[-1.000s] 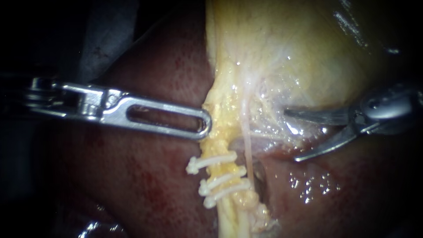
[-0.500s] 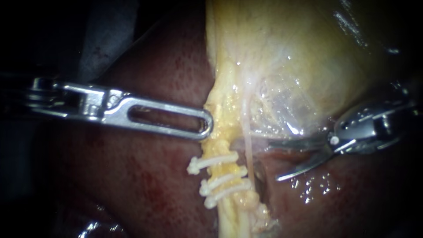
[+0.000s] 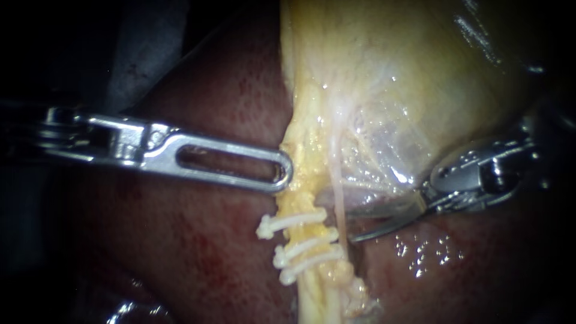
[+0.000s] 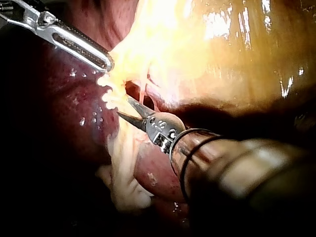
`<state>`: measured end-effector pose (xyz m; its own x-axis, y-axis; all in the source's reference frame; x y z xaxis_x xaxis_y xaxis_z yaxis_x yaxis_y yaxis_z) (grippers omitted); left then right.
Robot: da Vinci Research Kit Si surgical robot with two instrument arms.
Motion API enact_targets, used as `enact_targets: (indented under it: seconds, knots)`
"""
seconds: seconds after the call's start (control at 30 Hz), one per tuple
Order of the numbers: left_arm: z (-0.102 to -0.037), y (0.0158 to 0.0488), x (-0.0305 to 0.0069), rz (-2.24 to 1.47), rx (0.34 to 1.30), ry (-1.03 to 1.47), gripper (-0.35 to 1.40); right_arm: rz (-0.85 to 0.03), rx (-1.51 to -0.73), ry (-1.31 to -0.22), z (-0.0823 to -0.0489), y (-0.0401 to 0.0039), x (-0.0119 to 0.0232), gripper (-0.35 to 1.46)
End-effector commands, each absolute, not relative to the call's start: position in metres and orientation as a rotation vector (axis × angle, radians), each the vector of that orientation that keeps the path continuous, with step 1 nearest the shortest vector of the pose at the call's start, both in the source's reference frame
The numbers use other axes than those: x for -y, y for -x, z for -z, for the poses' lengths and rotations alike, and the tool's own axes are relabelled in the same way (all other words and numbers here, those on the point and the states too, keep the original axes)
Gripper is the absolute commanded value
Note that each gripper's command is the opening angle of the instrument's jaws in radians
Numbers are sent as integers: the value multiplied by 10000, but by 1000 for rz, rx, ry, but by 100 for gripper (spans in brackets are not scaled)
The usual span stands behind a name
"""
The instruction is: Go to the cutting position left tube
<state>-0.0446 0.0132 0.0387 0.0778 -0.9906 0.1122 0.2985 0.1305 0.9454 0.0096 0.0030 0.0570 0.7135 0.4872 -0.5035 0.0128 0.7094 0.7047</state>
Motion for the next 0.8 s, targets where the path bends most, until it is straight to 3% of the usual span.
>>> enact_targets:
  seconds: [0.03,0.8]
  knots:
    - [-387,447,-131,1207,995,-922,-35,-291,-740,-745,-572,-98,-30,18]
    - [-384,450,-131,1210,995,-921,-35,-271,-737,-746,-592,-114,-25,16]
